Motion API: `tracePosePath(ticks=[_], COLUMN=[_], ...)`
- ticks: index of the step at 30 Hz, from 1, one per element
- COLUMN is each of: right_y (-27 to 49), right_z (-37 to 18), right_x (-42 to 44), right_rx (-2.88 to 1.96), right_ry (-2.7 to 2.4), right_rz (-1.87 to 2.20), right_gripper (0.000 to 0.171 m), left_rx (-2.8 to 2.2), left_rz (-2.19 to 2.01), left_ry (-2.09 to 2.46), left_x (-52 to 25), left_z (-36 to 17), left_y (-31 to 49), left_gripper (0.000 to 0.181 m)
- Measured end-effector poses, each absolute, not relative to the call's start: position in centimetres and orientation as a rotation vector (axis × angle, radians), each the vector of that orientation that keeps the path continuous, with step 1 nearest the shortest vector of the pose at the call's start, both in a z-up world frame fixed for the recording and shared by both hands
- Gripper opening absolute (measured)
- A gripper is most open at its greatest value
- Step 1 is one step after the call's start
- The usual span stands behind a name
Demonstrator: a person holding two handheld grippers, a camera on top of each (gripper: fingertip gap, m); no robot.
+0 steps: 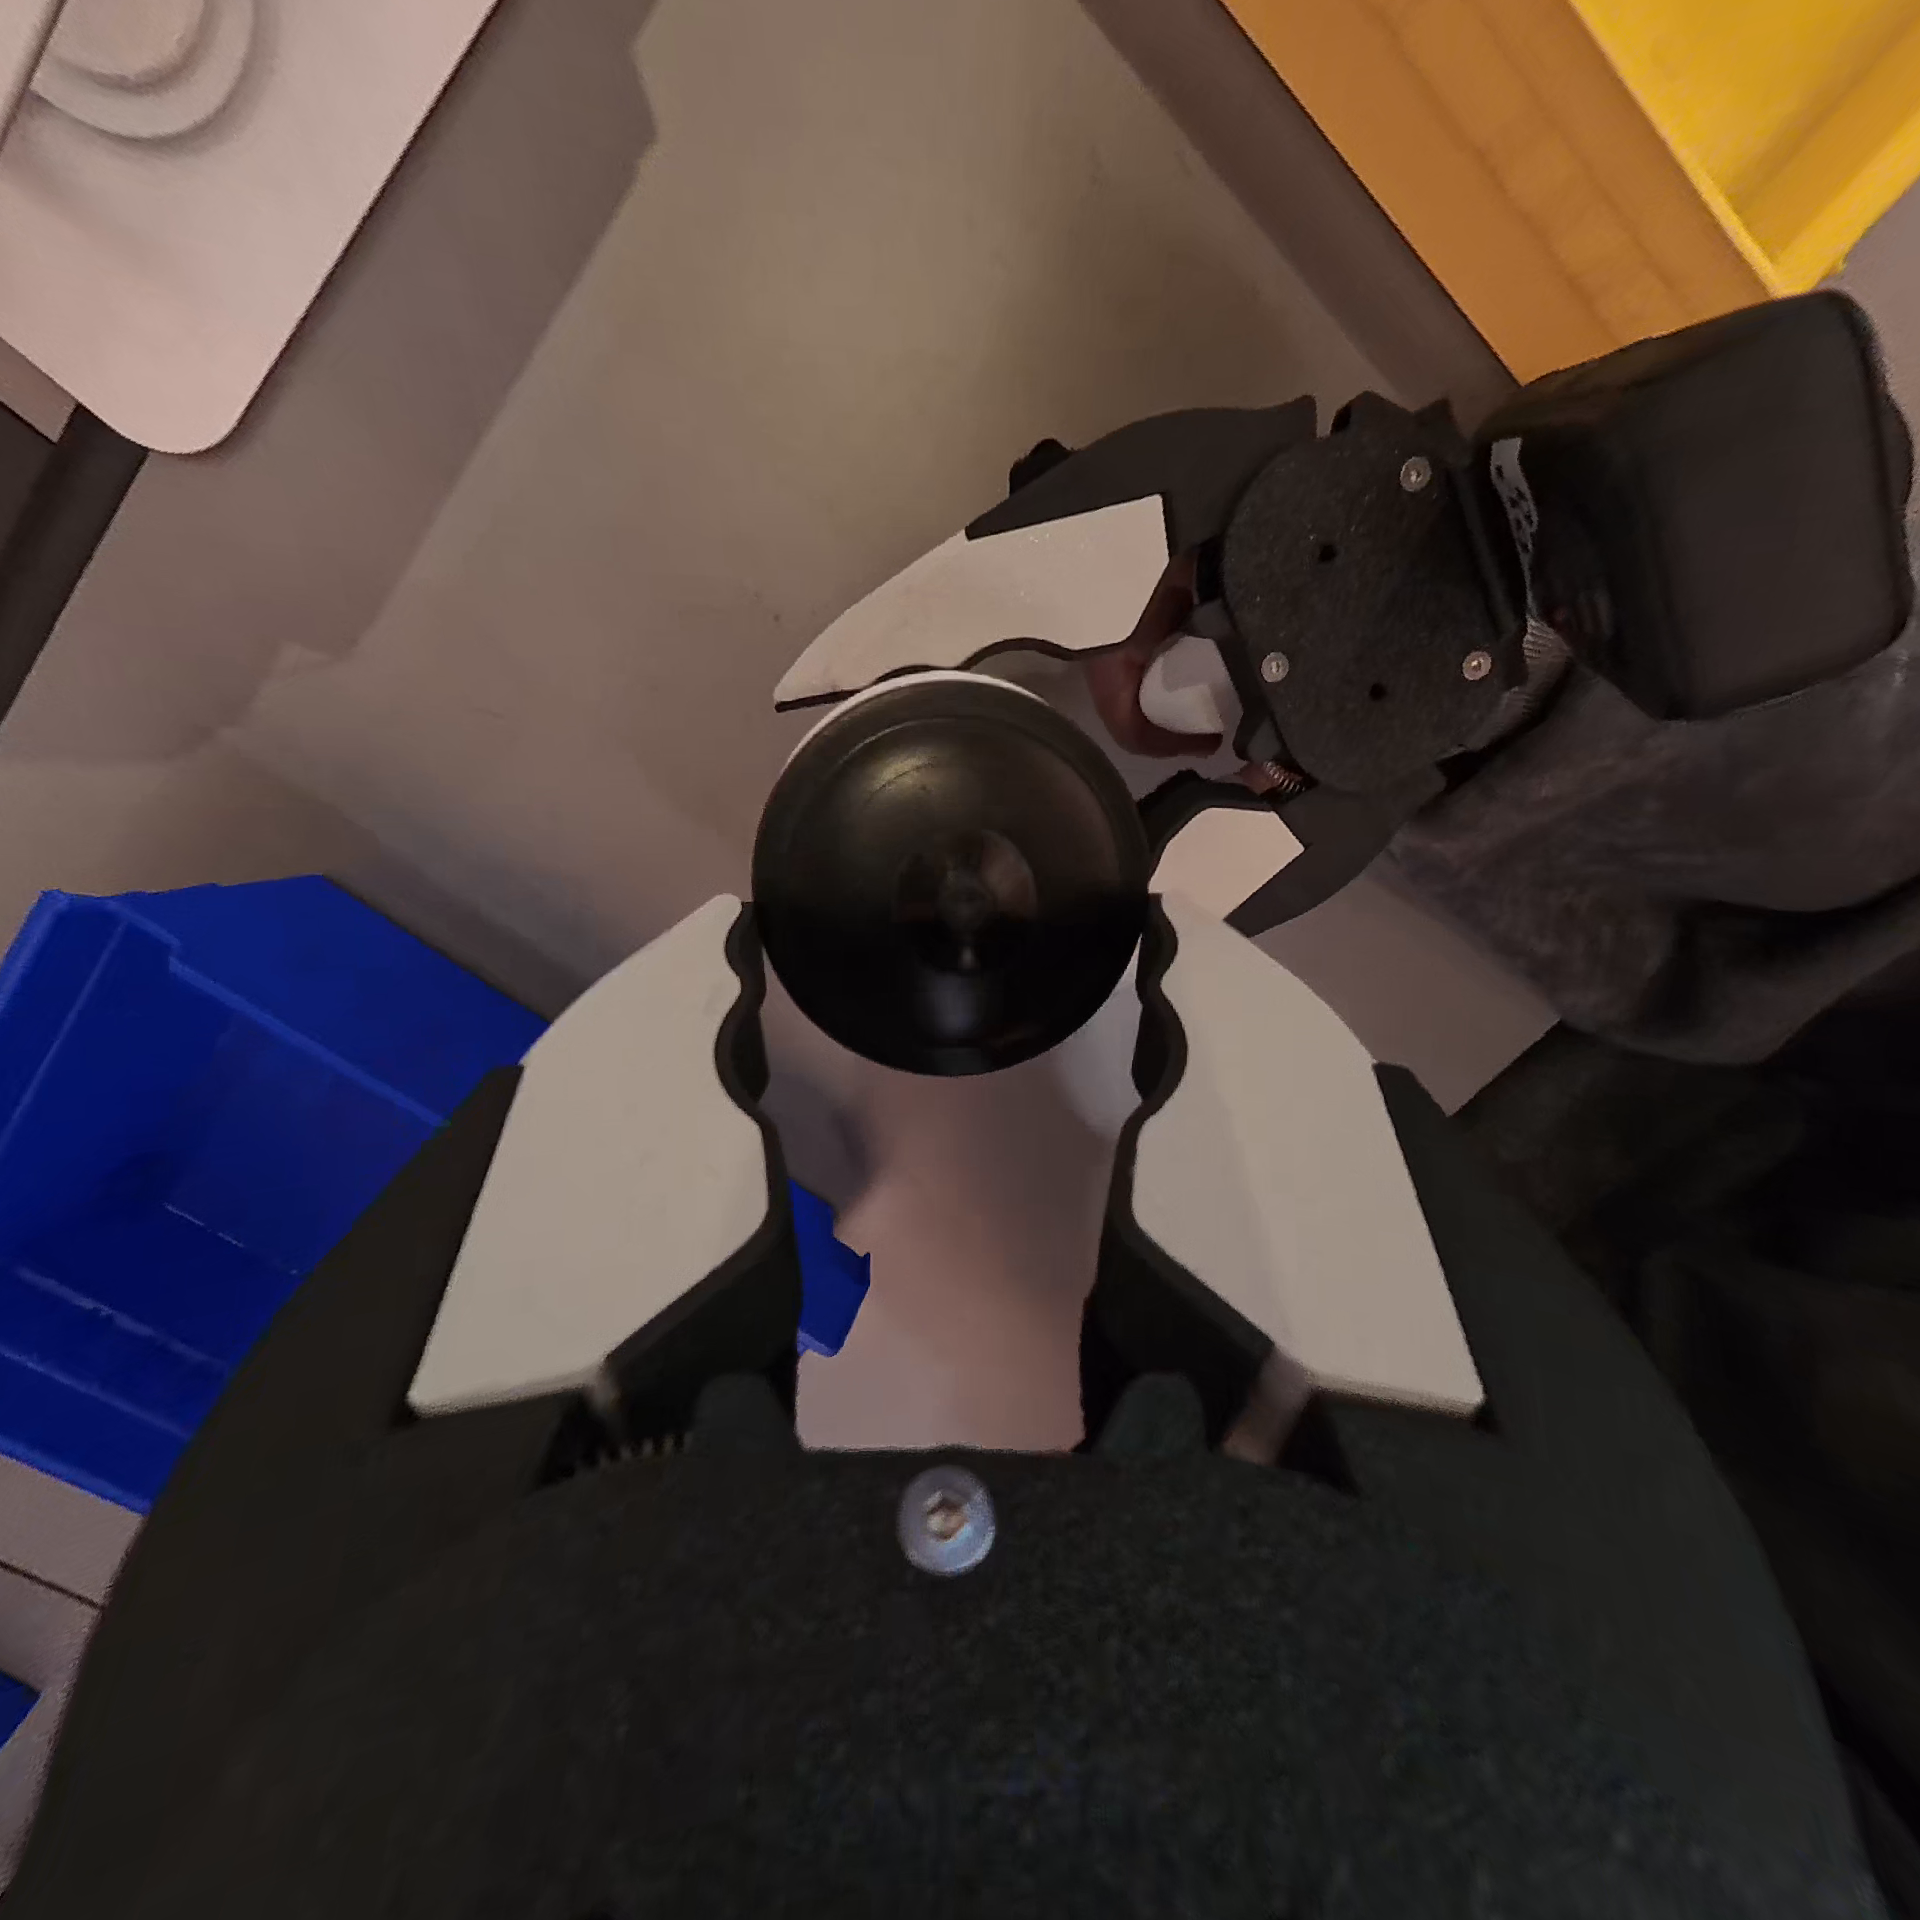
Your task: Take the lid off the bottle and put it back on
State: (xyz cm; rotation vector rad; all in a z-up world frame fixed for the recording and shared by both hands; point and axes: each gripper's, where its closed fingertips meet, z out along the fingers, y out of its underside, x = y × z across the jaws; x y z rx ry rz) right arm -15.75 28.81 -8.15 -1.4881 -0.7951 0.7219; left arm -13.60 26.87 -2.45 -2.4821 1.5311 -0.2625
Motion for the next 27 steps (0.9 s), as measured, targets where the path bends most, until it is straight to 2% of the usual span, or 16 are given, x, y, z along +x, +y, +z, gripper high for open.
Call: tracePosePath(ticks=[10, 27], right_y=[28.91, 28.90], right_z=[-8.16, -8.14], right_x=[-15.61, -15.61], right_rx=[-1.490, -1.490], right_ry=[-0.785, -0.786], right_rz=[0.729, 0.730], right_gripper=[0.087, 0.087], left_rx=[-2.324, -2.399], left_rz=[-0.299, -0.351], left_ry=[1.454, 1.357], left_x=[-12.85, -13.39], left_z=[-1.64, -2.21], left_y=[27.15, 27.04], left_gripper=[0.068, 0.068])
